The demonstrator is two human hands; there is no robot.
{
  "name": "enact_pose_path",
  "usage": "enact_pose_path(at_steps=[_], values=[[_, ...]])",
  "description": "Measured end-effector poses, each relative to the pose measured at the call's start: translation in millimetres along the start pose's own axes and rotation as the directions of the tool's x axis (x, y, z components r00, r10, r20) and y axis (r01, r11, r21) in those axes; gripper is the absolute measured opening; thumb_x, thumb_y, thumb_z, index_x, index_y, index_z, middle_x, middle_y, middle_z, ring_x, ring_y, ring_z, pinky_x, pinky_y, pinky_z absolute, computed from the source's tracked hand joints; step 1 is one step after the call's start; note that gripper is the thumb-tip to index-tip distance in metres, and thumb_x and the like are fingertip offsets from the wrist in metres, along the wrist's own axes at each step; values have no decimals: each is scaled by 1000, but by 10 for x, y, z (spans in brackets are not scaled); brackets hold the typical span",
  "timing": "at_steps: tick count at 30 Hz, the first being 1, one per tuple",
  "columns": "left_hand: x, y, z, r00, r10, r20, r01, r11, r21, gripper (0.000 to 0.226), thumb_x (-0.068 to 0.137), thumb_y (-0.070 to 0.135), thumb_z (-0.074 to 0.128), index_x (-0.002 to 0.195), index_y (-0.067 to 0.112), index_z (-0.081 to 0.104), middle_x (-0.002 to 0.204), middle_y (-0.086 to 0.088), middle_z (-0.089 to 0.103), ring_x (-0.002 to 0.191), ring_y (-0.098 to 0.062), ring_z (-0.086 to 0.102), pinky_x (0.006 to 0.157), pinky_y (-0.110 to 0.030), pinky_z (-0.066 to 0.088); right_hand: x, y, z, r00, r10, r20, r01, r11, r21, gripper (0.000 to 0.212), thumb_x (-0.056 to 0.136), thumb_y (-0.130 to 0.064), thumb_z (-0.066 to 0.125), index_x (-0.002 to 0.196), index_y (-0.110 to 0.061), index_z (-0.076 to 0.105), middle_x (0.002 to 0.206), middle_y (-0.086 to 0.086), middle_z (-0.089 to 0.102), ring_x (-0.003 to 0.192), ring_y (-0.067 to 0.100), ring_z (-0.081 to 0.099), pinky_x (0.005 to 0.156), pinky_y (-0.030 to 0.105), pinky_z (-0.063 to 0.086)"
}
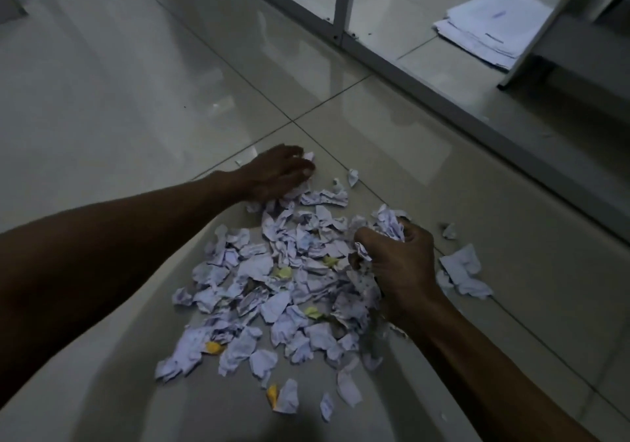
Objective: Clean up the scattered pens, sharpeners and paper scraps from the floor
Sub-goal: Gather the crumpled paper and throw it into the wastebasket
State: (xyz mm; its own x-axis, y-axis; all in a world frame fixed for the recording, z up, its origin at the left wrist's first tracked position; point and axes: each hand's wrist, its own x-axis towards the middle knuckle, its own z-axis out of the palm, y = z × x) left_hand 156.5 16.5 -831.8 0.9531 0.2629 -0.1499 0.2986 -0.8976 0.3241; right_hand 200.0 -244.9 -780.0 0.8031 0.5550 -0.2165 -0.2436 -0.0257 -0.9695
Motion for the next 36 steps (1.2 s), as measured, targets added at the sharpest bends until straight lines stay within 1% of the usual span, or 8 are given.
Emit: enact_pose_path(at_steps=[6, 10, 13, 17, 23, 29, 32, 36], values=[[-838, 221, 327, 998, 57, -37, -57, 998, -4, 80, 92, 68, 9, 136, 15, 49, 146, -14, 39, 134, -28, 36, 107, -45, 35, -79, 113, -110, 996, 24, 86, -24, 1000, -1, 35, 71, -5, 65, 60, 2, 33, 61, 21, 27, 57, 24, 30, 50, 43, 26], [-1338, 405, 276, 999, -51, 11, 51, 993, -106, 75, 86, 76, 11, 147, 35, 29, 159, 2, 17, 147, -18, 10, 117, -46, 14, -139, 149, -73, 989, 40, 139, -32, 998, -63, 33, 71, -9, 66, 64, 10, 39, 61, 28, 39, 54, 24, 39, 52, 39, 31], [-1715, 431, 113, 982, -178, -59, 163, 965, -205, 76, 80, 80, 29, 147, 47, 15, 161, 13, 2, 147, -9, 0, 119, -49, 5, -205, 195, -37, 988, 41, 151, -29, 996, -80, 31, 71, -10, 66, 60, 4, 40, 59, 17, 41, 53, 22, 39, 53, 37, 33], [-2288, 354, 122, 974, -225, -29, 216, 957, -193, 111, 59, 88, 54, 148, 48, 2, 158, 20, -14, 147, -10, -4, 117, -56, 10, -111, 234, -72, 996, 48, 81, -39, 994, -107, 16, 70, -12, 72, 73, -4, 58, 70, 15, 58, 62, 22, 54, 60, 34, 43], [-2373, 354, 415, 984, -177, 27, 179, 980, -87, 142, 40, 90, 63, 149, 39, -14, 157, 8, -27, 146, -21, -22, 112, -64, -5, 247, 172, -291, 949, -313, 36, 299, 862, -409, 29, 75, -2, 66, 55, -8, 46, 52, 1, 42, 49, 13, 38, 53, 25, 32], [-1972, 524, 488, 983, -176, -51, 172, 983, -69, 137, 39, 97, 50, 151, 41, -6, 158, 9, -23, 145, -23, -22, 110, -66, -9, 378, 320, -405, 839, -523, 152, 483, 585, -651, 34, 78, 2, 62, 59, -17, 42, 49, -11, 35, 44, 5, 32, 45, 23, 26], [-1843, 671, 586, 979, -181, -88, 169, 977, -132, 129, 41, 97, 49, 149, 47, 0, 160, 10, -16, 147, -19, -18, 114, -61, -7, 324, 503, -379, 828, -521, 208, 508, 538, -673, 20, 82, -4, 61, 65, -14, 55, 54, -2, 50, 46, 15, 47, 44, 26, 37], [-1701, 874, 767, 947, -216, -236, 180, 969, -167, 114, 51, 95, 48, 149, 45, 16, 161, 7, 6, 149, -18, -6, 114, -63, 4, 239, 610, -259, 827, -530, 190, 497, 528, -689, 23, 80, -10, 61, 62, -15, 48, 52, -2, 43, 45, 14, 39, 45, 26, 29]])
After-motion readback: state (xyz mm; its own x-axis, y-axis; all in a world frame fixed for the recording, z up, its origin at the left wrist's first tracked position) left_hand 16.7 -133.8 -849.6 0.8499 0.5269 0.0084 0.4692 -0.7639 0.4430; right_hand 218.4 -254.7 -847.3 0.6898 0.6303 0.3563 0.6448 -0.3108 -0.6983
